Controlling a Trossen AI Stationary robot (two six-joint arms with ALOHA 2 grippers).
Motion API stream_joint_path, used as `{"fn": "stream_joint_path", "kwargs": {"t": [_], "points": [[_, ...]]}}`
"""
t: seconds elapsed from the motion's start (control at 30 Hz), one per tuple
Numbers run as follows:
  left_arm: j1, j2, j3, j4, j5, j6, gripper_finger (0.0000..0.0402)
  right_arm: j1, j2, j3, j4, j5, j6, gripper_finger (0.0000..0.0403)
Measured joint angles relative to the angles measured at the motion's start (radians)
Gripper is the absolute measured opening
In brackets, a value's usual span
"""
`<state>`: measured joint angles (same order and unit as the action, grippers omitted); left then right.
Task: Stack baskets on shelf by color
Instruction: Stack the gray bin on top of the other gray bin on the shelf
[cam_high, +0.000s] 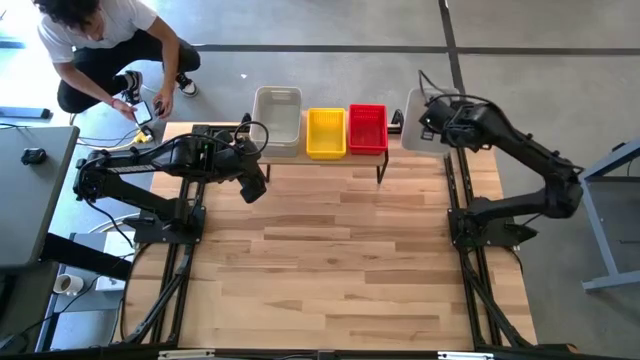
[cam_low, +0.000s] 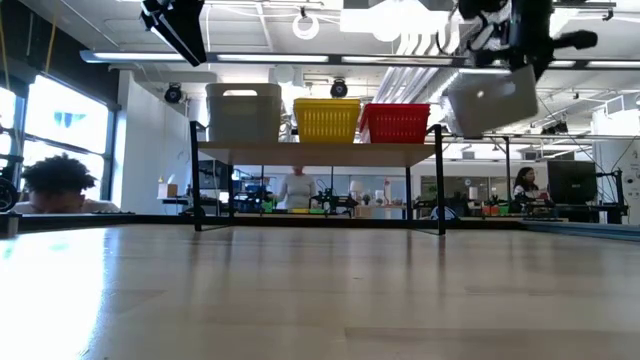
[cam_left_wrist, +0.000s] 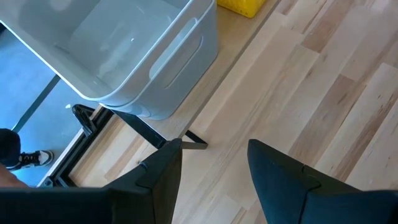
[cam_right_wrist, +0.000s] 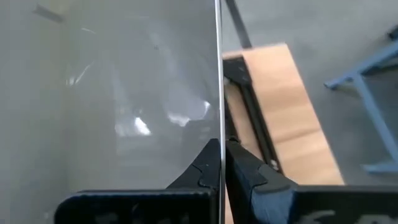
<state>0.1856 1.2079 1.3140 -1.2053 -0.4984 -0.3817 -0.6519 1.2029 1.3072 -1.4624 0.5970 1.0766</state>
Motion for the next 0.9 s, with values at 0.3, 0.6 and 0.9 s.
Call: {"fn": "stream_joint_path", "kwargs": {"t": [0.3, 0.6, 0.9], "points": [[0.000, 0.000, 0.000, 0.000, -0.001, 0.029, 0.0172, 0.144, 0.000, 0.210, 0.007, 0.054, 0.022, 0.0000], [-0.001, 0.000, 0.000, 0.000, 0.037, 0.092, 0.0172, 0.410, 0.015, 0.242, 0.034, 0.108, 0.193, 0.0000], [-0.051, 0.000, 0.000, -0.001, 0.053, 0.124, 0.0172, 0.670, 0.154, 0.242, 0.182, 0.132, 0.338, 0.0000]]}}
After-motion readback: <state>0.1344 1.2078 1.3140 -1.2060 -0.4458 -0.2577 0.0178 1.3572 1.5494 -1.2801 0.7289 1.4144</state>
